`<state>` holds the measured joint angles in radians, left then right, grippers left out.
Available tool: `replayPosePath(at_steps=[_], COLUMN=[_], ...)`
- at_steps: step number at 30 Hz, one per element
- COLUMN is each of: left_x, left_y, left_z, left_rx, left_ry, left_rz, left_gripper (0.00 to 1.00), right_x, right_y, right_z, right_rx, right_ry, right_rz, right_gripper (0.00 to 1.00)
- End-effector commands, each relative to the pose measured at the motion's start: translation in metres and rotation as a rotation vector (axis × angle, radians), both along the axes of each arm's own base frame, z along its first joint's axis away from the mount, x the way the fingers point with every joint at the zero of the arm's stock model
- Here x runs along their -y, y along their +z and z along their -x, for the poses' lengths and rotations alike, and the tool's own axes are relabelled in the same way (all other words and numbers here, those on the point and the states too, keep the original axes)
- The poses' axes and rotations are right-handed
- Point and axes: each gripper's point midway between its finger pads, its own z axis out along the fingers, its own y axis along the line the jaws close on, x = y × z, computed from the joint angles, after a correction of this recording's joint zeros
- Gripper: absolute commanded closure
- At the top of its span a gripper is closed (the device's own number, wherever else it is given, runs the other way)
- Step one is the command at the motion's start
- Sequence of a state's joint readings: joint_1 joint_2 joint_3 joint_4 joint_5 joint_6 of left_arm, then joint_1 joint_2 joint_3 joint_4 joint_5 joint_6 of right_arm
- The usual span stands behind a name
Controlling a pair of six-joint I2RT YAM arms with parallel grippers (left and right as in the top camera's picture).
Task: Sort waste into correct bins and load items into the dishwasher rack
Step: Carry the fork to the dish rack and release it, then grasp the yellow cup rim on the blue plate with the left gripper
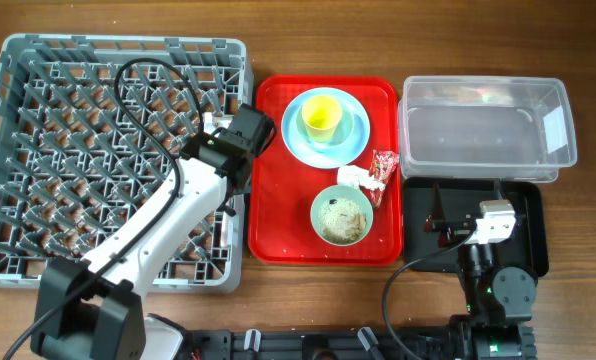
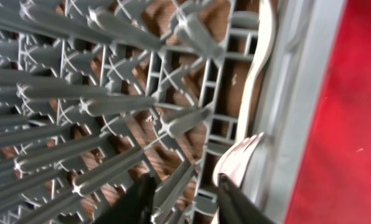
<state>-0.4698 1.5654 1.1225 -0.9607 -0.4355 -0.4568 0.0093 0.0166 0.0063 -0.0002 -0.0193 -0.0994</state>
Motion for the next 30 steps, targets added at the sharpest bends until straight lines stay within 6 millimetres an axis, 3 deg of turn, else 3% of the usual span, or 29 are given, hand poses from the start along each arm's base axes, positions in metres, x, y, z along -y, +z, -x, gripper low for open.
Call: replayPosePath(at_steps=[1, 4, 7, 9, 12, 14, 16, 20, 24, 27, 30], left_x=[0.026, 0.065, 0.105, 0.117, 0.136, 0.148, 0.164, 0.206, 0.244, 0.251, 0.248], left_y=[0.053, 0.097, 0.151, 0.185, 0.22, 0.221, 0.208, 0.151, 0.089, 0.049, 0.021], left_z=[-0.028, -0.047, -0.062, -0.071, -0.084, -0.09, -0.097, -0.119, -0.131, -0.133, -0.136], left_rx=[0.15, 0.215, 0.268, 0.327, 0.373, 0.36, 0.326, 0.247, 0.175, 0.129, 0.112], left_ry=[-0.018, -0.112, -0.266, -0.296, -0.343, -0.366, -0.392, -0.479, -0.554, -0.537, -0.513], left_rz=[0.143, 0.342, 0.511, 0.563, 0.636, 0.674, 0.705, 0.67, 0.624, 0.547, 0.458], left_gripper=[0.83, 0.93, 0.89, 0.88, 0.86, 0.83, 0.8, 0.63, 0.64, 0.65, 0.64], right_x=[0.0, 0.0, 0.0, 0.0, 0.0, 0.0, 0.0, 0.0, 0.0, 0.0, 0.0], right_y=[0.0, 0.0, 0.0, 0.0, 0.0, 0.0, 0.0, 0.0, 0.0, 0.0, 0.0], right_z=[0.0, 0.0, 0.0, 0.0, 0.0, 0.0, 0.0, 0.0, 0.0, 0.0, 0.0], right_rx=[0.002, 0.002, 0.002, 0.002, 0.002, 0.002, 0.002, 0.002, 0.002, 0.002, 0.002], right_ry=[0.003, 0.003, 0.003, 0.003, 0.003, 0.003, 0.003, 0.003, 0.003, 0.003, 0.003], right_rz=[0.005, 0.005, 0.005, 0.005, 0.005, 0.005, 0.005, 0.006, 0.005, 0.005, 0.005], right_gripper=[0.0, 0.0, 0.0, 0.0, 0.0, 0.0, 0.0, 0.0, 0.0, 0.0, 0.0])
